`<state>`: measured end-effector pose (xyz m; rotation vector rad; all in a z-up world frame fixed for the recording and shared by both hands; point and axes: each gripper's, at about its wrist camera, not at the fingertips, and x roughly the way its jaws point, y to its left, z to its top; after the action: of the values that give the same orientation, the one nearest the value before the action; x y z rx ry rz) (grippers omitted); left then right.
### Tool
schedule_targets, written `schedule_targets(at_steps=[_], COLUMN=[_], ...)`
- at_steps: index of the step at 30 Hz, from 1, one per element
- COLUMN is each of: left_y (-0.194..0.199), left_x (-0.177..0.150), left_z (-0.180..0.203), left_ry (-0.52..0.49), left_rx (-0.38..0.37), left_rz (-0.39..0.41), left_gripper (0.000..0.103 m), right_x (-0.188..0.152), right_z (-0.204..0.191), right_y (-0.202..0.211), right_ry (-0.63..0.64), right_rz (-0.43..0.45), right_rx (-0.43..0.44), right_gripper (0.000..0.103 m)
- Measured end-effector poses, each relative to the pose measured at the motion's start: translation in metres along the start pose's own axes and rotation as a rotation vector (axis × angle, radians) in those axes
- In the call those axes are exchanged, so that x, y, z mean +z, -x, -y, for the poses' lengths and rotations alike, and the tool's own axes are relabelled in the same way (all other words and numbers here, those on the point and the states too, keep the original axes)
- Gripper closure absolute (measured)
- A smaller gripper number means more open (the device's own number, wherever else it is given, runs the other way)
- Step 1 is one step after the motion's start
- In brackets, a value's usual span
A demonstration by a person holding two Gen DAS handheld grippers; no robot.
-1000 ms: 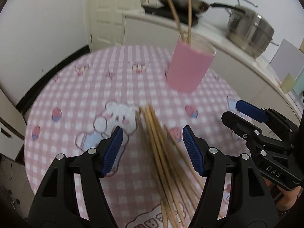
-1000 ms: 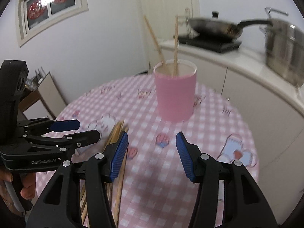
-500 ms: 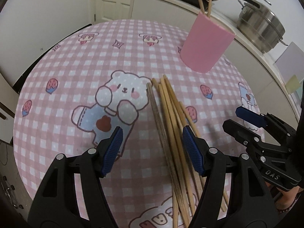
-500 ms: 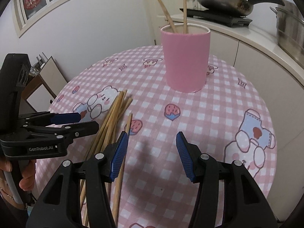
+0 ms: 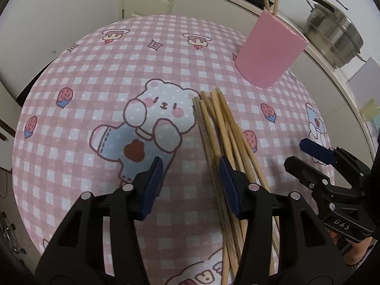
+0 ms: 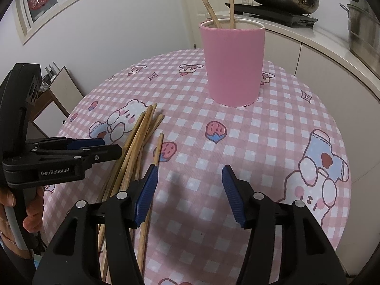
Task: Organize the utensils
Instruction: 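Move both open tools back down to the chopstick pile, then close the left tool on a chopstick while the right tool grasps another, then lift both held chopsticks upright and carry them over the pink cup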
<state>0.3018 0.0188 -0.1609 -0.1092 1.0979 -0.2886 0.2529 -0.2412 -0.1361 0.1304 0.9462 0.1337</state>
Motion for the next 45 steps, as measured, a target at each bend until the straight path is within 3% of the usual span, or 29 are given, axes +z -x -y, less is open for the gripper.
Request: schedule_targets(at_steps=[2,15,19,25,27,30,32,41,45], left_y=[0.001,-0.011,-0.014,-0.012,-0.011,-0.010,-0.011,-0.019,-0.013], left_x=[0.000,0.003,0.005,0.009,0.009,0.011,0.012,0.025,0.025], left_z=[-0.001,0.016,0.020,0.007,0.003,0.001,0.002,0.004,0.007], left_ry=[0.006,-0.071,-0.110,-0.084,-0.074,-0.071,-0.071,-0.064,-0.071], left_rx=[-0.014,0.116,0.176,0.170,0.156,0.147,0.154,0.163,0.128], left_rz=[0.001,-0.004,0.012,0.018,0.015,0.010,0.007,0.016,0.027], left_gripper=[0.054,0.056,0.066,0.090,0.091,0.092,0.092,0.095,0.097], right_x=[0.000,0.000,0.000,0.002,0.003,0.006,0.011,0.032,0.035], right_z=[0.000,-0.003,-0.007,-0.022,-0.028,-0.036,-0.040,-0.047,-0.043], right_y=[-0.001,-0.008,-0.010,-0.016,-0.023,-0.031,-0.036,-0.053,-0.053], right_ry=[-0.001,0.012,0.031,0.099,0.132,0.182,0.201,0.235,0.197], right_rz=[-0.003,-0.029,-0.049,-0.098,-0.124,-0.148,-0.169,-0.226,-0.206], right_rx=[0.003,0.010,0.003,0.009,-0.009,-0.051,-0.075,-0.065,-0.029], right_gripper=[0.049,0.049,0.049,0.049,0.049,0.056,0.065,0.096,0.098])
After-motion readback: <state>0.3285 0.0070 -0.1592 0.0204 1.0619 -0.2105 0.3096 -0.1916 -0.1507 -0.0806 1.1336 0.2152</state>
